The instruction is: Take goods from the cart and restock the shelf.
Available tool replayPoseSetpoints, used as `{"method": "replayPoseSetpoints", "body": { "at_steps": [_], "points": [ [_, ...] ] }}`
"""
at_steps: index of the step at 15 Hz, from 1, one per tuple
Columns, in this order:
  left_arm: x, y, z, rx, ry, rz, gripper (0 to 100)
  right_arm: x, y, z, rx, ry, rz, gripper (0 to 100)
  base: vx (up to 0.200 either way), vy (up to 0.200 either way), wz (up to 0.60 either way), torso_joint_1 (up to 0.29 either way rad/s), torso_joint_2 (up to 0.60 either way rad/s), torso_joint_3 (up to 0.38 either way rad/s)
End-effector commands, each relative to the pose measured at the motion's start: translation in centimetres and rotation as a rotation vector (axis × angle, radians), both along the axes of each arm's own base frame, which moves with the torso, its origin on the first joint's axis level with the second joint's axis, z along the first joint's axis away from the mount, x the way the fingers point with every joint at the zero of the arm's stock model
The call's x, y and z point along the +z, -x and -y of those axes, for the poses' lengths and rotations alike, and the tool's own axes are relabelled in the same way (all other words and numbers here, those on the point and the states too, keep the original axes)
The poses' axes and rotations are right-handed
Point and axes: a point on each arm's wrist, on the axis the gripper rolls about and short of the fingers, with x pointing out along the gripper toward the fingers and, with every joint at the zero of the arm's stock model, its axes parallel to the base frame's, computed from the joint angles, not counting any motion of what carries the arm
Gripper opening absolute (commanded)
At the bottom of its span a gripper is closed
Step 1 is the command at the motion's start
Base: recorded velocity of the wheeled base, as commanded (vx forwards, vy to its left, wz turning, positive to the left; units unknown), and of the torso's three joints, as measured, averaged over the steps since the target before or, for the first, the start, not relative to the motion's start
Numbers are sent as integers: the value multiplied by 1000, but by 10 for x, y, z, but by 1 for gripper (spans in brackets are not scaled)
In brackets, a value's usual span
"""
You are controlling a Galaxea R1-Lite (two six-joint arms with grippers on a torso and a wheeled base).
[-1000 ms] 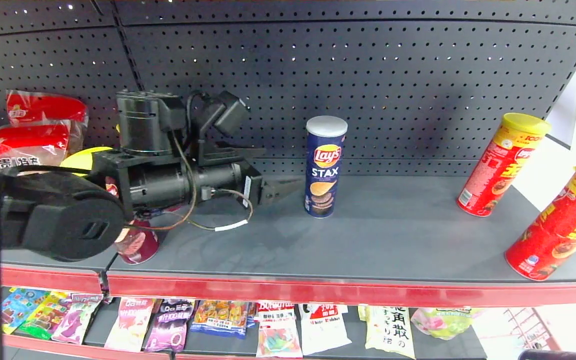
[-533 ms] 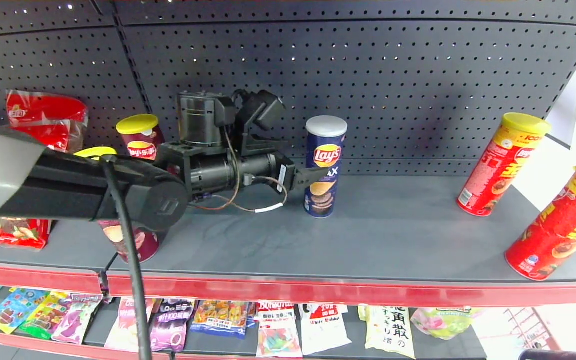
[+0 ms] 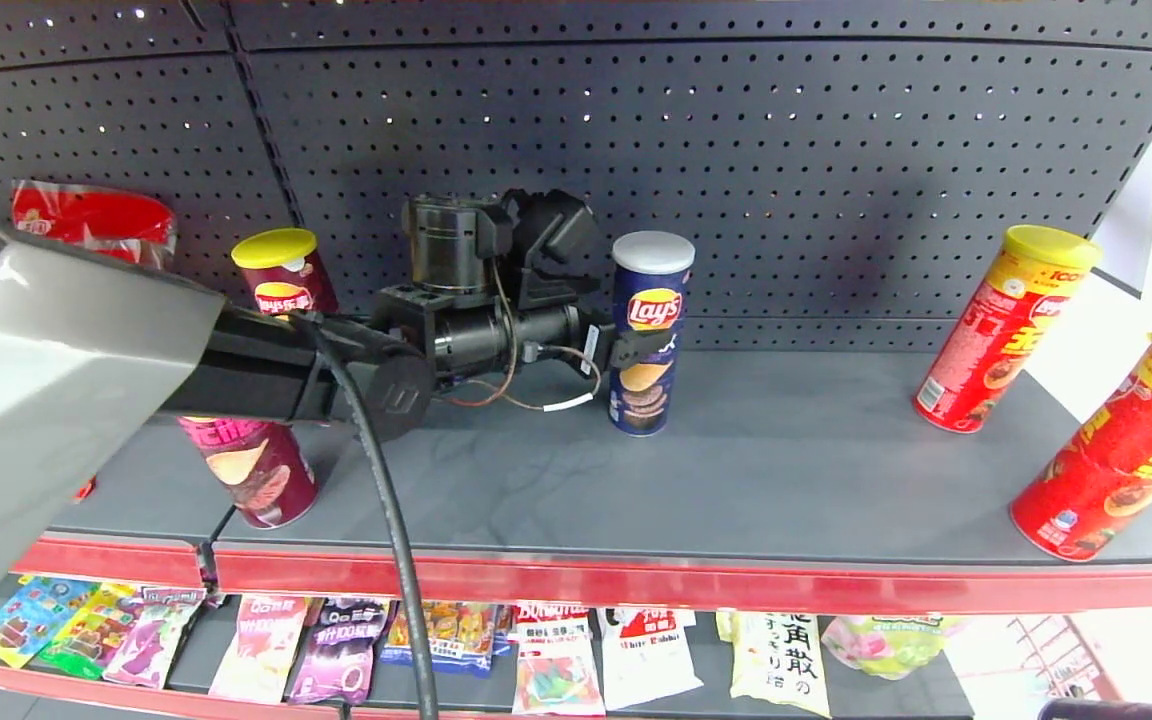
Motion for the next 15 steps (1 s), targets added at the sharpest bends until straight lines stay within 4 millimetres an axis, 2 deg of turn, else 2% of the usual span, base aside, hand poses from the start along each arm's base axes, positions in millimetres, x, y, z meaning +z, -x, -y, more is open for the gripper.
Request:
{"method": "replayPoseSetpoints", "body": {
  "at_steps": [1,6,11,12,15],
  "points": [
    [-4,-7,6,-7,4,5,100,0,0,0,1,0,1,0,0,0,0,0,0,0],
    [1,-22,15,-12,29,45,100,0,0,0,1,0,1,0,0,0,0,0,0,0],
    [-5,-26,19,-16,28,40,100,0,0,0,0,1,1,0,0,0,0,0,0,0],
    [-5,-26,19,-15,29,41,0,0,0,0,0,1,1,0,0,0,0,0,0,0],
    [-5,-26,19,-16,29,38,0,0,0,0,0,1,1,0,0,0,0,0,0,0]
  ]
}}
